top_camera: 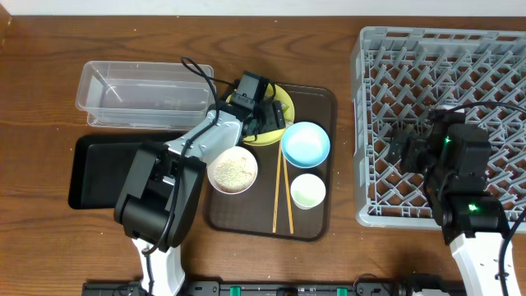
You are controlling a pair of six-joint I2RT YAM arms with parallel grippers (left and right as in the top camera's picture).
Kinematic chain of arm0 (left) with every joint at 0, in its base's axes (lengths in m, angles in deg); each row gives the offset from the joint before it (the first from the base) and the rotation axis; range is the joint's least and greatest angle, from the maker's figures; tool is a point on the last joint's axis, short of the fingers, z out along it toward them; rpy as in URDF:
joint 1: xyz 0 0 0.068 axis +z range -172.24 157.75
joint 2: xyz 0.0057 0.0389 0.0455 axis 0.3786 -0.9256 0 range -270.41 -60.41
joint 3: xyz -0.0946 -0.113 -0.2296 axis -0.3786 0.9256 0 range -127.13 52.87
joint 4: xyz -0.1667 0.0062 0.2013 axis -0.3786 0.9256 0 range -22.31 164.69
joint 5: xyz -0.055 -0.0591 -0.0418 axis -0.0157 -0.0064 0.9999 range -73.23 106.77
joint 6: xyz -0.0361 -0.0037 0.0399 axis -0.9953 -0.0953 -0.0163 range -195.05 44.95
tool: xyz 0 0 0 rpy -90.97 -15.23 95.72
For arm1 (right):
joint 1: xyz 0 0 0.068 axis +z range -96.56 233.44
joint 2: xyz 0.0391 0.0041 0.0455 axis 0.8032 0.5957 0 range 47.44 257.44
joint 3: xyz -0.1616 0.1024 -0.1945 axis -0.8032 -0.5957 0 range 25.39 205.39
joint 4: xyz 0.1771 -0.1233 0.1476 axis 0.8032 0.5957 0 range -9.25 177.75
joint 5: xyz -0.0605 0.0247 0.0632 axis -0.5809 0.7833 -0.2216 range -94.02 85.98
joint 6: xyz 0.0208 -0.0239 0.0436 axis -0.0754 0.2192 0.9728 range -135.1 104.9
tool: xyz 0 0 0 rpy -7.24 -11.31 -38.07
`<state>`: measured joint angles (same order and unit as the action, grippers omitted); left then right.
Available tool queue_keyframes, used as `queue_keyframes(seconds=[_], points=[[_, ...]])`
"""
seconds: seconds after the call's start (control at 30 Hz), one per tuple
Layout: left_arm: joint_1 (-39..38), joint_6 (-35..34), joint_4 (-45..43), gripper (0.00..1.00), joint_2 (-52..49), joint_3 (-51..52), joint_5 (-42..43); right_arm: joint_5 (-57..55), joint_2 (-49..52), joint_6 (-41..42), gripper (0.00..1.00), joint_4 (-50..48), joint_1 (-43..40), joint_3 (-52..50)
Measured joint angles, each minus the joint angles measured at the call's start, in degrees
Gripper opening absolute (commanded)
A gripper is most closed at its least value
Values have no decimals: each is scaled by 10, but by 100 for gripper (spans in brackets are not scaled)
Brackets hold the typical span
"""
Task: Sort waste into correct bins and load items into the dishwasher rack
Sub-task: 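Reach left gripper to yellow plate and grasp the tissue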
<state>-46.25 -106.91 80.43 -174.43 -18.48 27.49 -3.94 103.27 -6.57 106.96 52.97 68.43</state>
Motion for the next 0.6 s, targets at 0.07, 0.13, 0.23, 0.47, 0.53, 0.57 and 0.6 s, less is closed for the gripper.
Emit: queue_keyframes(seconds=[0.07,0.13,0.23,0.47,0.53,0.57,0.6], points=[[0,-1,-2,65,0,0,1,0,0,0,99,0,0,0],[0,-3,-4,60,-3,0,0,0,0,0,99,1,0,0],[-1,-5,-4,46,-5,0,1,0,0,0,99,1,0,0],[-1,-6,-2,20,-8,0,4,0,0,0,99,1,0,0],[-1,-5,0,13,-8,0,5,0,0,0,99,1,0,0],[-1,-4,2,13,-8,0,5,0,0,0,99,1,0,0],[-1,0,4,12,-7,0,7,0,0,0,99,1,0,0]])
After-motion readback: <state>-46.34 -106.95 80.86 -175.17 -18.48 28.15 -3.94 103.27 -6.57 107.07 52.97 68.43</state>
